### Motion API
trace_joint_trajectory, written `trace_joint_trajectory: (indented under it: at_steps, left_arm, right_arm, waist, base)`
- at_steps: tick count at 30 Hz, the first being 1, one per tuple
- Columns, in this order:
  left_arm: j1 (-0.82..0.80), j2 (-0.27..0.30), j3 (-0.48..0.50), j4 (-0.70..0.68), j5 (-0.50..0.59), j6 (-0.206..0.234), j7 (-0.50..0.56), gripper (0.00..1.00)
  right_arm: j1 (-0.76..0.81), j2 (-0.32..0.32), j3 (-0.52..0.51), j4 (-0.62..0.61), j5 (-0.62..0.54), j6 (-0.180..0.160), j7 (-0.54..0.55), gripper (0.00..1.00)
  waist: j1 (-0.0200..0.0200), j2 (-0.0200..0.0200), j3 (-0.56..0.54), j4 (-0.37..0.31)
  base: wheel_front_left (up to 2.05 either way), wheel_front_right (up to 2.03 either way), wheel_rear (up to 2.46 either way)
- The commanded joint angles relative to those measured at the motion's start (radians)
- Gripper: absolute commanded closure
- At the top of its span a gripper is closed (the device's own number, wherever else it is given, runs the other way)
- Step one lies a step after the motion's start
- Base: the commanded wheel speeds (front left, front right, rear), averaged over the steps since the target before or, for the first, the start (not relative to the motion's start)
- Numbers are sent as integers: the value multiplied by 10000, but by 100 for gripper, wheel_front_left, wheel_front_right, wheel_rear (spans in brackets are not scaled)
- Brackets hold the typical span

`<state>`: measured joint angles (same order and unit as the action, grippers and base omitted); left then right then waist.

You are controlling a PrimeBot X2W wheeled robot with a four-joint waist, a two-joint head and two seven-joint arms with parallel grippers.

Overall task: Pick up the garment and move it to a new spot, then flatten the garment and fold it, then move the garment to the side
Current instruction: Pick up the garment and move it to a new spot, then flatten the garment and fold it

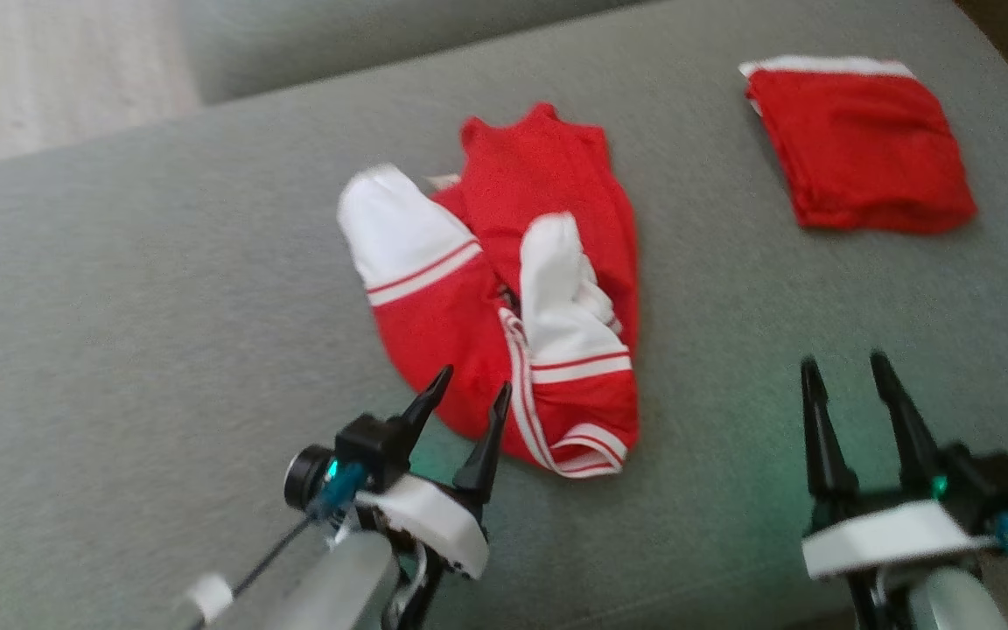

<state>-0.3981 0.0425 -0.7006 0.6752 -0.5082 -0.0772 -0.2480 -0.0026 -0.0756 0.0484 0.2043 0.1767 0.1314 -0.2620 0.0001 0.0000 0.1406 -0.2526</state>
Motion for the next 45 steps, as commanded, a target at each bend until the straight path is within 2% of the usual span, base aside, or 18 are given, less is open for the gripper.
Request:
trace_joint_trajectory:
  at_steps: [1,4,8,12,13,15,19,27,35,45]
  left_arm:
    - [7,80,479,-719,146,223,-130,0]
    - [1275,79,1109,-1919,691,840,-133,0]
    - [2902,79,2572,-3700,1323,1537,-135,0]
    - [4151,79,3965,-5496,1882,1879,-136,0]
    - [4625,78,4452,-6230,2092,1908,-136,0]
    - [4977,78,4744,-6714,2322,1845,-136,0]
    - [5293,78,4938,-6891,2559,1767,-136,0]
    - [5466,78,4835,-6209,3068,1447,-137,0]
    - [5407,78,4785,-5540,3179,1357,-137,0]
    - [5389,78,4712,-5409,3138,1369,-137,0]
  right_arm:
    - [117,-109,119,-261,83,-7,2,0]
    - [617,-159,9,-228,106,-7,2,0]
    - [1143,-172,-170,-355,182,-7,2,0]
    - [1496,-135,-190,-616,225,-7,2,0]
    - [1641,-120,-96,-743,279,-7,2,0]
    - [1748,-96,-33,-889,395,-7,2,0]
    - [1856,-99,70,-1005,513,-7,2,0]
    - [1903,-176,289,-811,561,-7,2,0]
    - [1943,-142,261,-369,455,-7,2,0]
    - [1957,-114,270,-388,446,-7,2,0]
  waist:
    - [-1,0,-623,634]
    - [-1,0,-1236,1222]
    - [-1,0,-1730,1905]
    - [-1,0,-2057,2399]
    - [-1,0,-2188,2563]
    - [-1,0,-2273,2699]
    - [-1,0,-2325,2831]
    - [-1,0,-2413,2900]
    - [-1,0,-2547,2840]
    - [-1,0,-2559,2771]
  base:
    - [0,0,0]
    - [0,0,0]
    - [0,0,0]
    - [0,0,0]
    - [0,0,0]
    - [0,0,0]
    - [0,0,0]
    - [0,0,0]
    - [0,0,0]
    - [0,0,0]
